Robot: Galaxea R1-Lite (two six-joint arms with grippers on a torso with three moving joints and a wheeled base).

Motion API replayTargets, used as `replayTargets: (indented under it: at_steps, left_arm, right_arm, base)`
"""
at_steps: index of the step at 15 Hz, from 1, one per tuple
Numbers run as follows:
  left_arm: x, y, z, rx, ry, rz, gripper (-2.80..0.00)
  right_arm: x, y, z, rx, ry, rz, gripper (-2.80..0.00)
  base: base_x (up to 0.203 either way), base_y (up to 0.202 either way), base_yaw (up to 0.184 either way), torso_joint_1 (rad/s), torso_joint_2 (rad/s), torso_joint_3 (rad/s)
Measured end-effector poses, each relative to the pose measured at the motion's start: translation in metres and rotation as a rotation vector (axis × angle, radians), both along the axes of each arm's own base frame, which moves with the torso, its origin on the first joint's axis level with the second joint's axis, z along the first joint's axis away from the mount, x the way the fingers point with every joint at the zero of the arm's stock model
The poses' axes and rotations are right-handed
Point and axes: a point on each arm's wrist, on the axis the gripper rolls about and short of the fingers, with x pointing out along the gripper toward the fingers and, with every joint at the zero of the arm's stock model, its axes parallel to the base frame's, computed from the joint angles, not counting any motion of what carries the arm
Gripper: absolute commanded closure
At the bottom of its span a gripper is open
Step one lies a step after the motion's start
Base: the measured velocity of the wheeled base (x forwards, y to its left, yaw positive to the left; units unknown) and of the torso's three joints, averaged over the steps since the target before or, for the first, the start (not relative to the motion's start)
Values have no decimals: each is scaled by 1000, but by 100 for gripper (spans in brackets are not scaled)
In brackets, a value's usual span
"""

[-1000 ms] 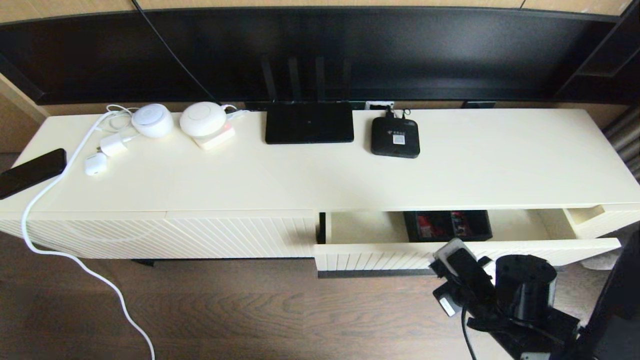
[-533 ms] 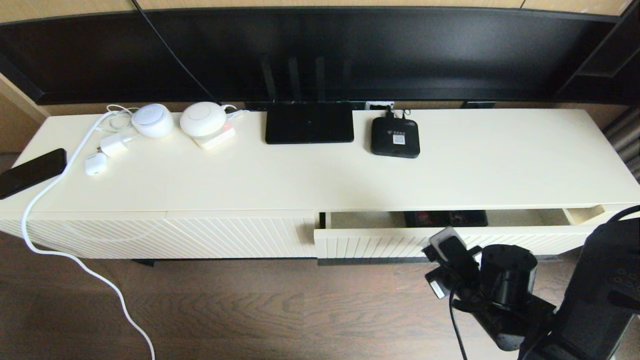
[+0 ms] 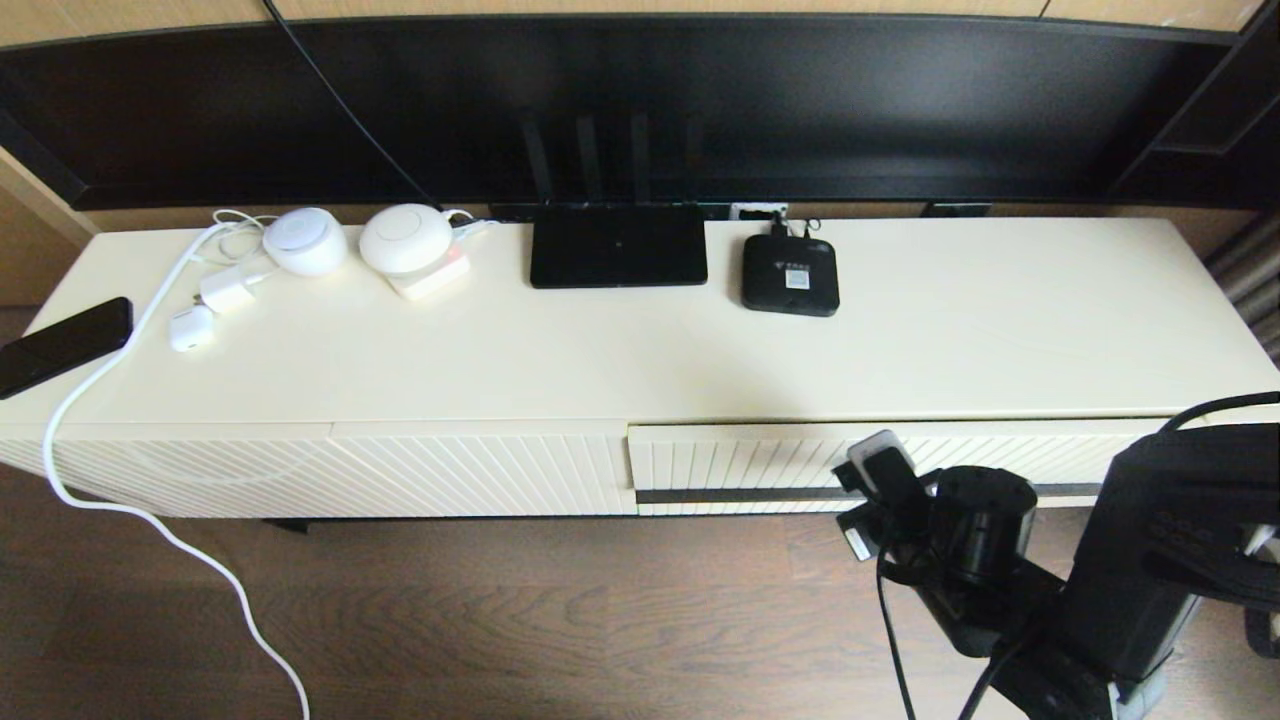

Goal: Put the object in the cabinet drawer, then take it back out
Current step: Close the drawer, then open the drawer

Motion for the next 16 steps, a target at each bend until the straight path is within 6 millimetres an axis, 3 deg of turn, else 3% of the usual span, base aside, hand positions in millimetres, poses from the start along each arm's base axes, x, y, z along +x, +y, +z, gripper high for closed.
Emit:
replayTargets:
  at_steps: [6, 11, 16]
  left_arm:
    - [0, 0, 0, 0, 0, 0, 0]
    - [0, 0, 0, 0, 1, 0, 0]
    - [0, 0, 0, 0, 0, 0, 0]
  right_arm:
    - [12, -1, -1, 12, -20, -16, 0]
    - [-30, -17, 5, -28, 52, -11, 0]
    - [-69, -35, 27, -50, 86, -14, 0]
  base:
    - [0, 0, 0, 0, 0, 0]
    - [0, 0, 0, 0, 0, 0]
    - [0, 0, 0, 0, 0, 0]
